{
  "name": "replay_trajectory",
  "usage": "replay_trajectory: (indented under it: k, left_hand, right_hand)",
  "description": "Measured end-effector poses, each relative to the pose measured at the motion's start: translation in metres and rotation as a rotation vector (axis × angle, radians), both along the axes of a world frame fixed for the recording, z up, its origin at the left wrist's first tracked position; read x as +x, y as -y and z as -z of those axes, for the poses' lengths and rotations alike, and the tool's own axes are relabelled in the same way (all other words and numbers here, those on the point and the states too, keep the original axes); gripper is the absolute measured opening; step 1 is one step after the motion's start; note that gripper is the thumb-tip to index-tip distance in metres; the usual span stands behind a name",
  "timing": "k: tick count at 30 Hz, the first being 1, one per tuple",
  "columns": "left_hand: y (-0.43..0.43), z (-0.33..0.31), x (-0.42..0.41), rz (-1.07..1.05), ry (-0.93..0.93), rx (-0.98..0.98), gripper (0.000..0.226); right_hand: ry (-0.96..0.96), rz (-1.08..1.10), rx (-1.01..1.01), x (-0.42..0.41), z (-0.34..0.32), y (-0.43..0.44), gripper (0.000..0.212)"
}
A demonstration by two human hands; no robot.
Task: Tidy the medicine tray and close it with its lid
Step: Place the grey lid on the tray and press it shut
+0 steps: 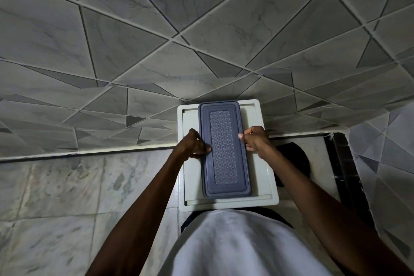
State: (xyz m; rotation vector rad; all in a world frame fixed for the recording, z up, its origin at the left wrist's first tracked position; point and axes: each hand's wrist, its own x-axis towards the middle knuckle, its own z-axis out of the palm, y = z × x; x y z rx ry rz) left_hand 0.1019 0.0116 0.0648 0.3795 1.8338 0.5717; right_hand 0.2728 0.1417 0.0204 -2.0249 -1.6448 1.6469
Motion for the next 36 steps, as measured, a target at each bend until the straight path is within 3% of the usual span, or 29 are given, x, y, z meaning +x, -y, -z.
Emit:
replay_trajectory:
  k: [5, 9, 12, 15, 18, 23, 29, 36]
  left_hand:
    - [0.004, 0.005, 0.006, 0.101, -0.027, -0.051, 0.03]
    - [0.006, 0.011, 0.007, 0.088, -0.16, -0.047, 0.036]
    - [0.007, 0.014, 0.007, 0.014, -0.091, 0.025, 0.033]
    - [0.005, 0.019, 0.0, 0.085, -0.045, -0.06, 0.027]
    - [0.007, 0.021, -0.007, 0.0, -0.029, 0.023, 0.033]
    - [0.0, 0.012, -0.015, -0.226, 0.026, 0.183, 0.021]
    - [-0.011, 0.024, -0.01, -0.345, -0.089, 0.146, 0.023]
    - [-0.02, 0.026, -0.02, -0.292, -0.102, 0.04, 0.018]
  right_hand:
    - [0.043, -0.031, 0.076, -0.002, 0.001, 0.002, 0.026]
    - [0.06, -0.036, 0.084, -0.003, 0.002, 0.001, 0.026]
    - [0.067, -0.043, 0.078, -0.004, 0.001, 0.0, 0.024]
    - [0.022, -0.033, 0.025, -0.002, 0.0, -0.002, 0.023]
    - [-0.04, -0.054, -0.046, 0.002, -0.002, -0.007, 0.022]
    - [-0.09, -0.049, -0.018, -0.005, -0.004, -0.013, 0.024]
    - [0.02, -0.051, 0.071, -0.01, 0.004, -0.016, 0.025]
    - [0.008, -0.048, 0.022, -0.012, 0.003, -0.022, 0.024]
